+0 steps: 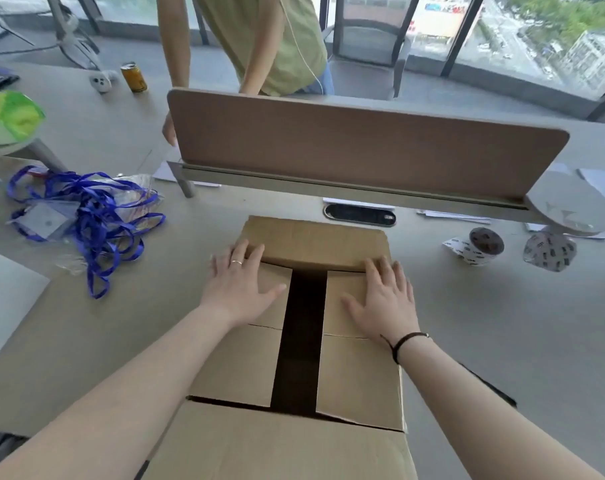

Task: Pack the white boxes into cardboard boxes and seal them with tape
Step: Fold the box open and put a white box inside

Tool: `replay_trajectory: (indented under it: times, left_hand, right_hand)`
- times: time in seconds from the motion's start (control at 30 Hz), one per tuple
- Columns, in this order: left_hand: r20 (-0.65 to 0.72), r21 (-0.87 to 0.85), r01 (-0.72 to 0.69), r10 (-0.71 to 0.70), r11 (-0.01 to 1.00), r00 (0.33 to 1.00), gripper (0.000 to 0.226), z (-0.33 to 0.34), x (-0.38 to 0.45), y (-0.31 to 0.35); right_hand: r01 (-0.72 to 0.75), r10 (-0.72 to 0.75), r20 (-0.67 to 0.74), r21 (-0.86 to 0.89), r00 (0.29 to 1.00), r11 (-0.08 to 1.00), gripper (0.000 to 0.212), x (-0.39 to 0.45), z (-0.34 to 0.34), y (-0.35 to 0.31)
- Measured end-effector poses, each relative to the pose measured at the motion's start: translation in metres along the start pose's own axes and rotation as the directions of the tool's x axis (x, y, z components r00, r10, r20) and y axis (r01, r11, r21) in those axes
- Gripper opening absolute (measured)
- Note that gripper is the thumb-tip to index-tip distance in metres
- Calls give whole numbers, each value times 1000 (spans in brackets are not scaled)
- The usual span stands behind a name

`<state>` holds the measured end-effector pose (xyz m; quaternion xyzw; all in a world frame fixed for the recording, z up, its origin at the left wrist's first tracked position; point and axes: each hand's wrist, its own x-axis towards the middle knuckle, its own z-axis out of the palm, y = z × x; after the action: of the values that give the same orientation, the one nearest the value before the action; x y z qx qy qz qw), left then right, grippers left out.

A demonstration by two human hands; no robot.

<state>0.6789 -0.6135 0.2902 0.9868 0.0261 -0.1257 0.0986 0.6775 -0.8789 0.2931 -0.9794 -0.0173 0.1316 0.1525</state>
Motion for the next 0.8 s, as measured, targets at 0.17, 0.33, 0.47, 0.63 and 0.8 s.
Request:
replay_trajectory:
  times: [0.17,0.33,0.47,0.63,0.8]
  left_hand:
    - [89,186,-275,262,943,961,89,13,-33,32]
    - [171,231,-292,257,928,951,74,11,-50,35]
    - [128,49,-254,246,966,961,55,-27,-61,34]
    - [-39,-39,-232,231,972,972,41,-82,-74,8]
    - [-73,191,-140,157,971,985,58,-102,-84,-52]
  right_hand:
    - [347,-323,142,-212,936,913,66,-28,20,-43]
    - [321,-248,254,-309,935,895,56,-42,21,-50]
    - [298,-245,215,-265,945,917,55,-47,-15,-57]
    - [247,-218,131,-289,967,925,52,-64,-69,-45]
    - [84,-98,-14,-405,995,910,57,-91,-102,-5]
